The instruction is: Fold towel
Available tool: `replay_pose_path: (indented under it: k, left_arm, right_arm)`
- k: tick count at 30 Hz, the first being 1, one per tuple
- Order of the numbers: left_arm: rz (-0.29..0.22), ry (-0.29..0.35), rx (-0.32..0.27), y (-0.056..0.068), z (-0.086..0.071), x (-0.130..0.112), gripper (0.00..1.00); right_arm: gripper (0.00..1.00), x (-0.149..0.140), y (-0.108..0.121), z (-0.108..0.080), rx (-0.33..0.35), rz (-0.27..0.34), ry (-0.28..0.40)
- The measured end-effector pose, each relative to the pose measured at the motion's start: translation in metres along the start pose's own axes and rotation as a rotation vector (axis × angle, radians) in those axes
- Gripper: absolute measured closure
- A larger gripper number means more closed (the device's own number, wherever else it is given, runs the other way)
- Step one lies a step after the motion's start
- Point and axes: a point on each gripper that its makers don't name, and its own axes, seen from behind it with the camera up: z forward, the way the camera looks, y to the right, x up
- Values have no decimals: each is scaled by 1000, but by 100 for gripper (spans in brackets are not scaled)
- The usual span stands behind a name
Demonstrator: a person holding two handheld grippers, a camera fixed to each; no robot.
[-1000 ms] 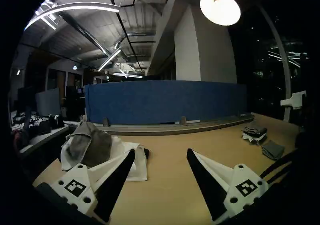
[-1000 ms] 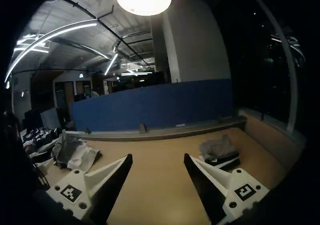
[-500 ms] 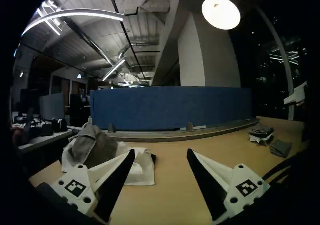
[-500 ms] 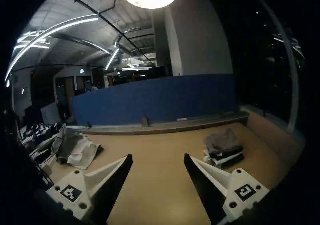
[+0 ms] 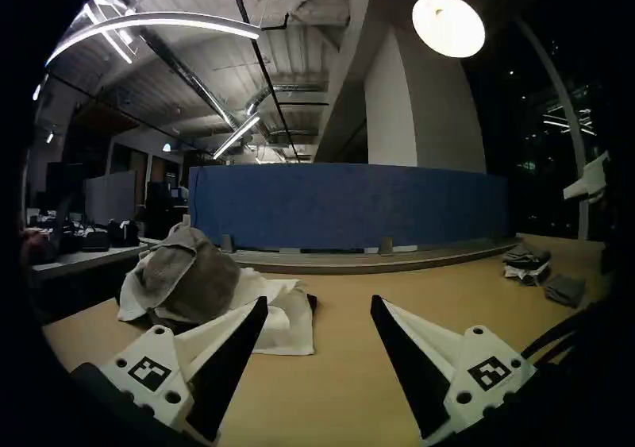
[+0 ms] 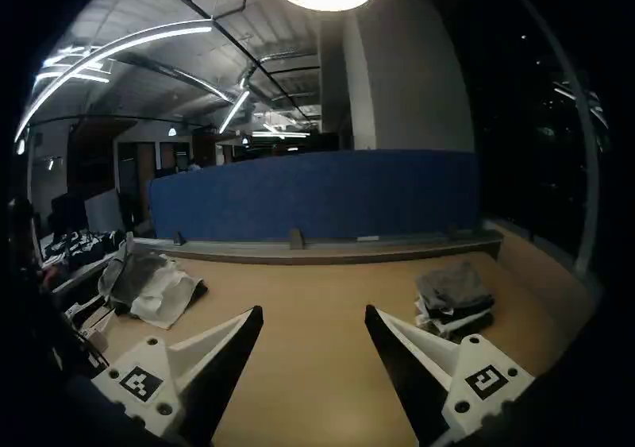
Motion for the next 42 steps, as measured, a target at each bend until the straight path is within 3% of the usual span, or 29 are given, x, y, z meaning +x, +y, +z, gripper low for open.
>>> replay_pose_path:
  k: [14, 28, 36, 42]
  left_arm:
    - [27, -12, 22, -7, -1, -15, 3]
    - [11, -28, 20, -10, 0, -25, 3]
    - [14, -29, 20, -8, 0, -22, 3]
    - [15, -29, 20, -9, 1, -23, 3]
  right_arm:
    - [0, -8, 0, 3, 5, -2, -6]
    - [0, -10, 1, -5, 3, 14, 19]
    - [0, 12, 27, -17, -40, 17, 102]
    - [0, 28, 65, -25, -96, 6, 163]
